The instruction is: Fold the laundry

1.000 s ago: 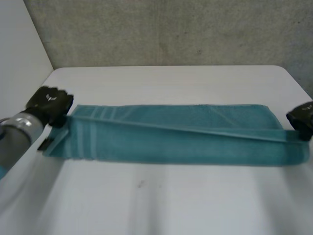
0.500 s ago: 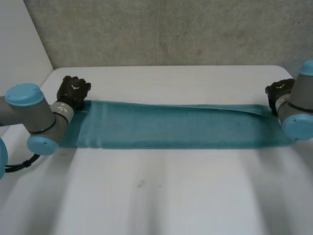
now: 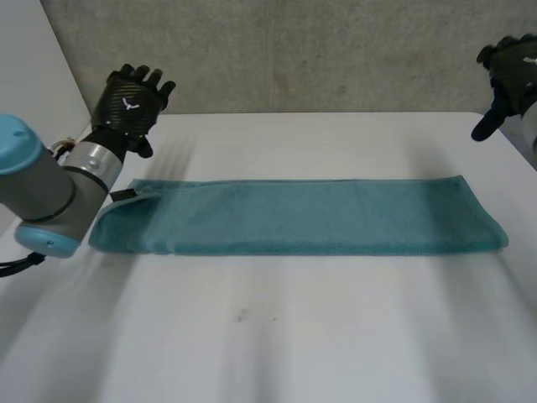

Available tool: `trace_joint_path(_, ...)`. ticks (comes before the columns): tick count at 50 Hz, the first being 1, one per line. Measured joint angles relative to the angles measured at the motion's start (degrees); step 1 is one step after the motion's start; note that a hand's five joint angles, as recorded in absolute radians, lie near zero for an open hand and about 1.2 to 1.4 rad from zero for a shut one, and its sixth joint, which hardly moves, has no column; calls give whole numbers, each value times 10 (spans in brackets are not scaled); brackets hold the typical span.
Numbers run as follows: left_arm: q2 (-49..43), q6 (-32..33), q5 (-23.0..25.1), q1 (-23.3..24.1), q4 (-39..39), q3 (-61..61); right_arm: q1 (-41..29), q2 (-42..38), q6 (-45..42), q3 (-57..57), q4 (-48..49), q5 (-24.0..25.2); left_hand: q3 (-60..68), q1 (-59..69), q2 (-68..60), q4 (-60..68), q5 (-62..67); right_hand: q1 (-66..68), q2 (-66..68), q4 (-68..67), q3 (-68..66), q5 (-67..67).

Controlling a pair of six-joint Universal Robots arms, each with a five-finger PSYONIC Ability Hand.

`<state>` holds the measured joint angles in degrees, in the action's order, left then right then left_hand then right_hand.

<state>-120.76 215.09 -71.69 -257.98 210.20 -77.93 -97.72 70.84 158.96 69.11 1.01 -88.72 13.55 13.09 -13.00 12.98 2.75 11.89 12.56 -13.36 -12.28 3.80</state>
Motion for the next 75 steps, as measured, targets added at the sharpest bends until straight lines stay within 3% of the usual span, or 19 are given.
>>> trace_joint_path(10, 97, -1, 0, -15, -50, -99, 48, 75, -15, 77, -10, 39, 0, 0, 0, 0, 0, 0, 0, 0, 0, 0)
trace_joint_path(18, 107, 2, 1, -59, -68, -163, 134, 81, -54, 183, -51, 132, 0, 0, 0, 0, 0, 0, 0, 0, 0, 0)
trace_joint_path(24, 48, 8, 1, -84, -57, -141, 155, 69, -61, 233, -50, 153, 0, 0, 0, 0, 0, 0, 0, 0, 0, 0)
trace_joint_path(38, -137, 36, 1, -104, -50, 21, 151, -13, -72, 260, -13, 148, 0, 0, 0, 0, 0, 0, 0, 0, 0, 0)
trace_joint_path(43, -208, 36, -21, -110, -39, 129, 149, -20, -71, 267, 5, 146, 1, 3, -4, 2, 4, 0, 0, 0, 0, 0)
trace_joint_path(49, -215, 34, -54, -113, -31, 158, 148, -18, -71, 276, 22, 146, 1, 3, -5, 2, 4, 0, 0, 0, 0, 0)
trace_joint_path(58, -70, 26, -61, -95, -27, 1, 153, -13, -68, 286, 54, 155, 0, 1, -4, 1, 2, 0, 0, 0, 0, 0)
trace_joint_path(67, 78, 14, -57, -69, -30, -169, 156, -14, -71, 283, 58, 194, 0, 1, -4, 0, 2, 2, 7, -2, -9, 3)
trace_joint_path(74, 134, -57, -61, -61, -40, -239, 177, -21, -71, 276, 56, 239, 0, 1, -4, 0, 2, 25, 52, -44, -57, 38)
trace_joint_path(75, 143, -94, -63, -58, -47, -250, 185, -28, -71, 272, 56, 250, 0, 1, -4, 0, 2, 48, 67, -64, -74, 55)
